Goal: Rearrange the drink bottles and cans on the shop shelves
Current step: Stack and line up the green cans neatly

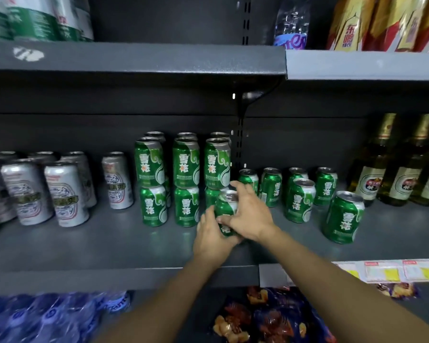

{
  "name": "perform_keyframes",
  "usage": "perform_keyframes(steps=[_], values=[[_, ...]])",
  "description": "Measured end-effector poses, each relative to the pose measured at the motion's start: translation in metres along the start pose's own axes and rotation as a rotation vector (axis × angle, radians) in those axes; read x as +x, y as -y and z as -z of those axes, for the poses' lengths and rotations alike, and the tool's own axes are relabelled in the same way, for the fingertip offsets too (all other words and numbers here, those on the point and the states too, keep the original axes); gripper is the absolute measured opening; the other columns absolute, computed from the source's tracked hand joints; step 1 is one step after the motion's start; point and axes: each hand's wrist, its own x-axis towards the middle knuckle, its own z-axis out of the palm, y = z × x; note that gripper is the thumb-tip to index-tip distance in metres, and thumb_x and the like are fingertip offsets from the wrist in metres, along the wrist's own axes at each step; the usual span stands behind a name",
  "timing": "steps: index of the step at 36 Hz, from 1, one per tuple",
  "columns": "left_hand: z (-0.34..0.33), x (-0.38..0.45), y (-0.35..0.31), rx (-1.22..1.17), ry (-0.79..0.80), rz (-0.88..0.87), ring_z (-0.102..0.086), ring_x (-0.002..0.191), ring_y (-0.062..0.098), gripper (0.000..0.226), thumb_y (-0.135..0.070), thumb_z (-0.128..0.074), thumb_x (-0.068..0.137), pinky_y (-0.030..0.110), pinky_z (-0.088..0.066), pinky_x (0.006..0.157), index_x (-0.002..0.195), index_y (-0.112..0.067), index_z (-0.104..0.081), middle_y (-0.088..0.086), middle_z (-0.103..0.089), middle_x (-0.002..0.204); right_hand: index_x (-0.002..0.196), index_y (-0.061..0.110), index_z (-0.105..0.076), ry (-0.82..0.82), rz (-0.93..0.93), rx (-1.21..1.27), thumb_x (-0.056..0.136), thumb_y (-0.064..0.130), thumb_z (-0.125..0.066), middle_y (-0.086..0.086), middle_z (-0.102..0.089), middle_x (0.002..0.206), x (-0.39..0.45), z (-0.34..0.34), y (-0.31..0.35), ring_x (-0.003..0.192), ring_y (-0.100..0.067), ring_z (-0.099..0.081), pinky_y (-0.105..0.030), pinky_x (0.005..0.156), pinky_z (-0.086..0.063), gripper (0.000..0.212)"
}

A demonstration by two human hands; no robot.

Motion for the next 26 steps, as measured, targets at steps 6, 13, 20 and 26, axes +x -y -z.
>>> perform_keyframes(steps=[6, 13, 20, 26], values=[[0.056, -0.003, 0.036, 0.065, -0.211, 0.063, -0.055, 0.112, 0.024, 0.071, -0.03, -0.074, 0.07, 0.036, -0.048, 0.084, 0.132, -0.019, -0.042, 0.001, -0.055, 0.127, 0.15, 0.026, -0.014, 0.023, 0.075, 0.147, 0.077, 0.04, -0.076, 0.003, -0.033, 0.148, -0.002, -0.034, 0.05, 0.128, -0.02, -0.045, -0.035, 0.097, -0.043, 0.096], [0.118, -0.003, 0.081, 0.011, -0.323, 0.142, -0.058, 0.103, 0.025, 0.065, -0.032, -0.079, 0.066, 0.038, -0.049, 0.081, 0.12, -0.019, -0.046, 0.002, -0.059, 0.114, 0.151, 0.023, -0.016, 0.084, 0.003, 0.296, 0.081, 0.046, -0.07, 0.004, -0.048, 0.138, 0.003, -0.083, 0.092, 0.117, -0.018, -0.053, -0.04, 0.096, -0.046, 0.091], [0.139, 0.001, 0.11, -0.013, -0.325, 0.132, -0.057, 0.104, 0.026, 0.059, -0.027, -0.08, 0.068, 0.039, -0.048, 0.083, 0.116, -0.015, -0.047, 0.005, -0.058, 0.114, 0.141, 0.019, -0.039, 0.063, -0.047, 0.518, 0.087, 0.03, -0.068, 0.001, -0.056, 0.131, 0.0, -0.122, 0.122, 0.104, -0.017, -0.061, -0.043, 0.09, -0.052, 0.063], [0.138, 0.006, 0.117, -0.043, -0.265, 0.082, -0.053, 0.114, 0.026, 0.071, -0.025, -0.083, 0.069, 0.036, -0.044, 0.091, 0.129, -0.015, -0.045, 0.006, -0.056, 0.122, 0.136, 0.026, -0.043, -0.057, -0.092, 0.343, 0.089, 0.037, -0.062, 0.009, -0.056, 0.123, -0.007, -0.119, 0.114, 0.106, -0.01, -0.056, -0.034, 0.088, -0.049, 0.051]])
